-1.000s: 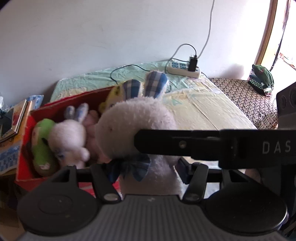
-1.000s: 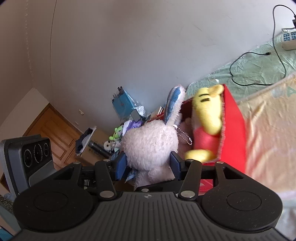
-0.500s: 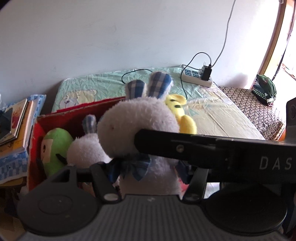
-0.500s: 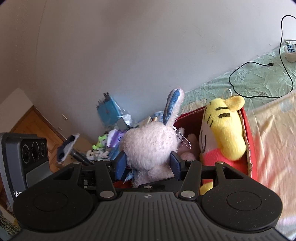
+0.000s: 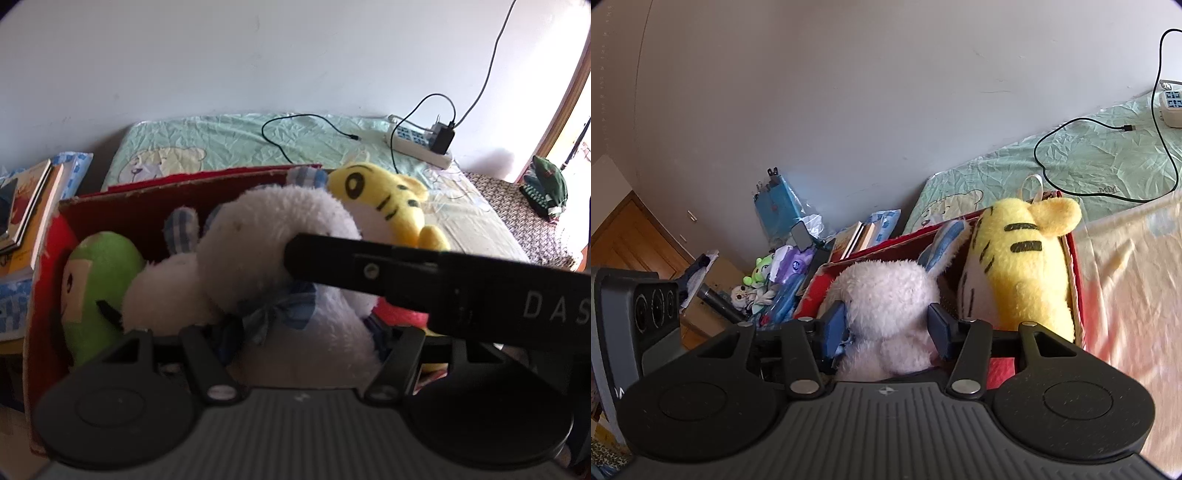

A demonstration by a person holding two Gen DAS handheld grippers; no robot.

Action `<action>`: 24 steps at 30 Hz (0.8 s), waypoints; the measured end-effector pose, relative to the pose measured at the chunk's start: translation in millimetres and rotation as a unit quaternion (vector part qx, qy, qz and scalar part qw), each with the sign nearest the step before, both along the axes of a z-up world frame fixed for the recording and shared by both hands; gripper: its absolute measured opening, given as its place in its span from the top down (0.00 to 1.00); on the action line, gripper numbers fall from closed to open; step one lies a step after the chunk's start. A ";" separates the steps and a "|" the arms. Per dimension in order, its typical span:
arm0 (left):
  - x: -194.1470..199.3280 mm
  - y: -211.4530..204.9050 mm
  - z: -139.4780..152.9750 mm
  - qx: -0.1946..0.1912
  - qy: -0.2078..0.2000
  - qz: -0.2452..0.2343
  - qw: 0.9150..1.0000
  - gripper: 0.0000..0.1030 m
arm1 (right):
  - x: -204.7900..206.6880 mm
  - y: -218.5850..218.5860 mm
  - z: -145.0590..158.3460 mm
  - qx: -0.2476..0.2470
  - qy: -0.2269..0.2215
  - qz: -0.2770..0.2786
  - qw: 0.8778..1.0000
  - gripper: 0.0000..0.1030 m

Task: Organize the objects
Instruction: 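Lower the pink bunny into the red box and open the right gripper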

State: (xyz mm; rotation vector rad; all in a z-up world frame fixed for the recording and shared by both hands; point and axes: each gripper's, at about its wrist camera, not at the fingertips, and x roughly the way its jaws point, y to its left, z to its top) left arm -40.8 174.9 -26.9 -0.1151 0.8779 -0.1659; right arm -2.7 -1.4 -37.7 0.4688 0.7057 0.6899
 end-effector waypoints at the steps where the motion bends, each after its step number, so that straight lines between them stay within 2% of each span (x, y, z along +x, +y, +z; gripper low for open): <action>1: 1.7 -0.4 -1.0 0.001 0.001 0.000 1.000 0.34 | 1.8 -0.1 -1.2 -0.001 -0.001 -0.001 1.000 0.49; 12: 15.1 -8.9 -8.4 0.023 0.015 0.003 1.000 0.29 | 10.9 -2.6 -9.1 -0.008 -0.014 0.001 1.000 0.52; 24: 9.1 -15.5 -6.6 0.037 0.017 0.003 0.999 0.21 | -1.8 -16.4 -9.2 0.012 0.006 -0.014 1.000 0.49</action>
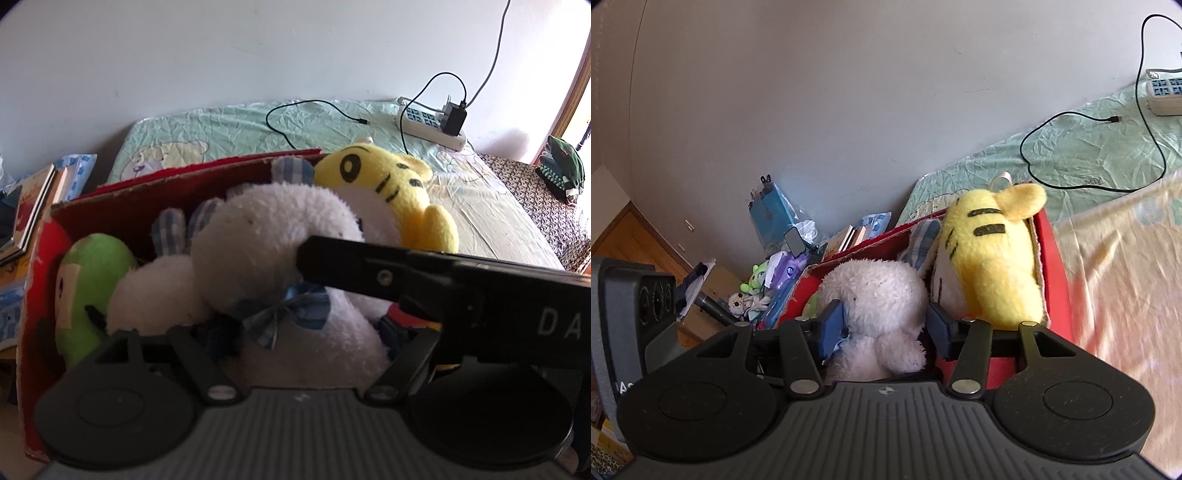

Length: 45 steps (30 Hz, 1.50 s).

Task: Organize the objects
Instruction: 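Lower the pink bunny into the red box and open the right gripper, then raise the right gripper out of the box and pull it back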

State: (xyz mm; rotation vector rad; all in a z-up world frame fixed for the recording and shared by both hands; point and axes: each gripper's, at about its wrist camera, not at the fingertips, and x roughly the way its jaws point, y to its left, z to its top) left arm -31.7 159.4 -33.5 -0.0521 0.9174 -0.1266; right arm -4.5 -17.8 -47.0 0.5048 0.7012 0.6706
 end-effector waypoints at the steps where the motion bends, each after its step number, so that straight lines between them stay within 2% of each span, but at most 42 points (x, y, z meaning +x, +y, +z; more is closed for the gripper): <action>1: -0.2 0.0 0.1 0.000 0.000 0.000 1.000 0.19 | -1.8 -0.2 1.0 -0.002 0.000 -0.002 1.000 0.49; 7: -5.5 -3.0 4.6 0.004 0.005 0.006 1.000 0.17 | -16.1 -4.6 6.2 -0.017 -0.004 -0.021 1.000 0.48; 14: -16.1 -11.3 11.0 0.026 0.006 0.014 1.000 0.12 | -29.8 -18.2 12.4 -0.028 -0.002 -0.061 0.998 0.47; 19: -22.3 -12.5 16.3 0.048 0.003 0.033 0.998 0.11 | -39.9 -25.2 15.2 -0.041 -0.003 -0.090 0.995 0.43; 29: -30.2 -23.5 32.0 0.076 -0.006 0.067 0.995 0.11 | -62.5 -50.9 19.5 -0.062 -0.014 -0.140 0.988 0.43; 36: -40.1 -53.2 49.3 0.094 -0.022 0.094 0.991 0.10 | -62.9 -78.3 20.4 -0.098 -0.009 -0.164 0.982 0.35; 45: -49.1 -112.6 54.6 0.095 -0.034 0.091 0.991 0.07 | -70.1 -126.1 13.8 -0.130 0.005 -0.173 0.976 0.33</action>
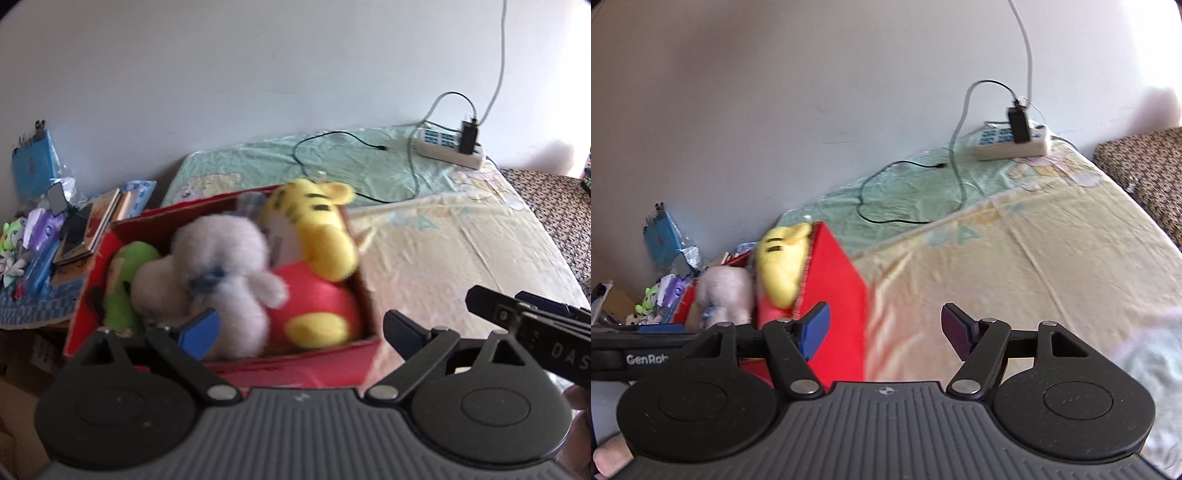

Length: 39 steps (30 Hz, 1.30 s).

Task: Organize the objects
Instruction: 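Raise the right gripper out of the box and pull it back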

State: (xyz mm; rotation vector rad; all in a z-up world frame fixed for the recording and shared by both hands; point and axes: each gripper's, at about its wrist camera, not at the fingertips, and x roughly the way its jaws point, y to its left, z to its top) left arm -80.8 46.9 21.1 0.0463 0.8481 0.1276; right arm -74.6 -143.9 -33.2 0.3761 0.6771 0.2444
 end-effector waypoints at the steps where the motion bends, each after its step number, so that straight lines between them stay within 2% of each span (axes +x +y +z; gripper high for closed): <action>1: 0.1 -7.5 -1.8 -0.005 0.004 -0.003 1.000 0.07 | -0.3 -6.1 -1.1 0.000 0.004 -0.002 1.000 0.33; 5: 2.9 -33.9 -13.1 -0.015 0.032 -0.017 0.999 0.04 | -4.2 -24.6 -4.2 -0.032 0.014 -0.017 0.999 0.32; 8: 4.6 -49.0 -21.5 -0.020 0.047 -0.017 0.999 0.03 | -6.8 -40.0 -8.0 -0.036 0.025 -0.027 0.999 0.32; 17: 2.8 -90.1 -41.5 0.014 0.081 -0.021 0.996 0.03 | -10.8 -63.1 -15.3 -0.096 0.053 -0.064 0.992 0.31; 27: 3.3 -95.7 -47.3 0.019 0.096 -0.034 0.995 0.04 | -14.6 -63.9 -19.2 -0.119 0.079 -0.079 0.987 0.30; 29: 4.4 -92.1 -46.8 0.018 0.095 -0.030 0.995 0.04 | -14.1 -60.0 -18.4 -0.126 0.080 -0.080 0.986 0.25; 39: 5.2 -62.0 -37.0 0.011 0.088 -0.013 0.996 0.04 | -15.8 -31.7 -2.1 -0.139 0.065 -0.068 0.986 0.23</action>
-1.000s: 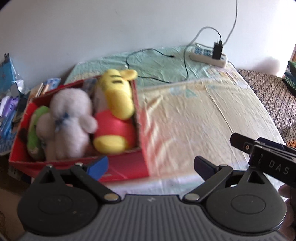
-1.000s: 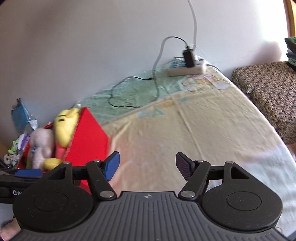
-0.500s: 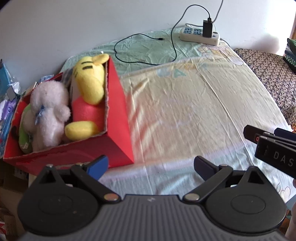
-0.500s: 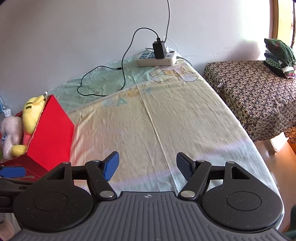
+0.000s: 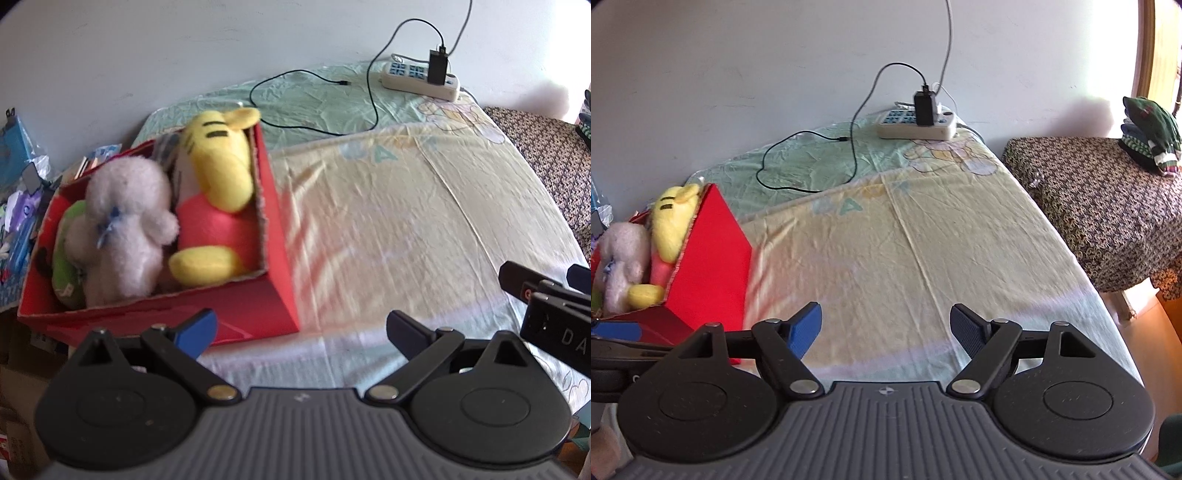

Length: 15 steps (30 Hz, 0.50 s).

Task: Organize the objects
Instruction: 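Raise the right gripper out of the box and pull it back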

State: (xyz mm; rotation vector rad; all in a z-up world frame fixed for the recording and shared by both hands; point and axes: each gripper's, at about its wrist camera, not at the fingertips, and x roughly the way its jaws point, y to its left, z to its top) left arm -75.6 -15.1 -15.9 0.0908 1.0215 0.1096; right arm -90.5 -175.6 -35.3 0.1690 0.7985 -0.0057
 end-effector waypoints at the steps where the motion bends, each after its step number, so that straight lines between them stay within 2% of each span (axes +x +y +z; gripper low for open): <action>1: -0.4 3.9 1.8 -0.002 -0.002 0.001 1.000 0.04 | 0.4 3.8 1.4 -0.001 -0.001 0.002 1.000 0.23; 10: -4.4 49.6 23.6 0.000 -0.028 0.021 0.999 0.04 | 8.5 44.2 14.5 0.009 -0.001 0.028 1.000 0.23; 15: -1.5 79.3 28.1 -0.003 -0.028 0.038 0.999 0.03 | 14.2 71.1 25.6 0.010 -0.005 0.044 0.999 0.23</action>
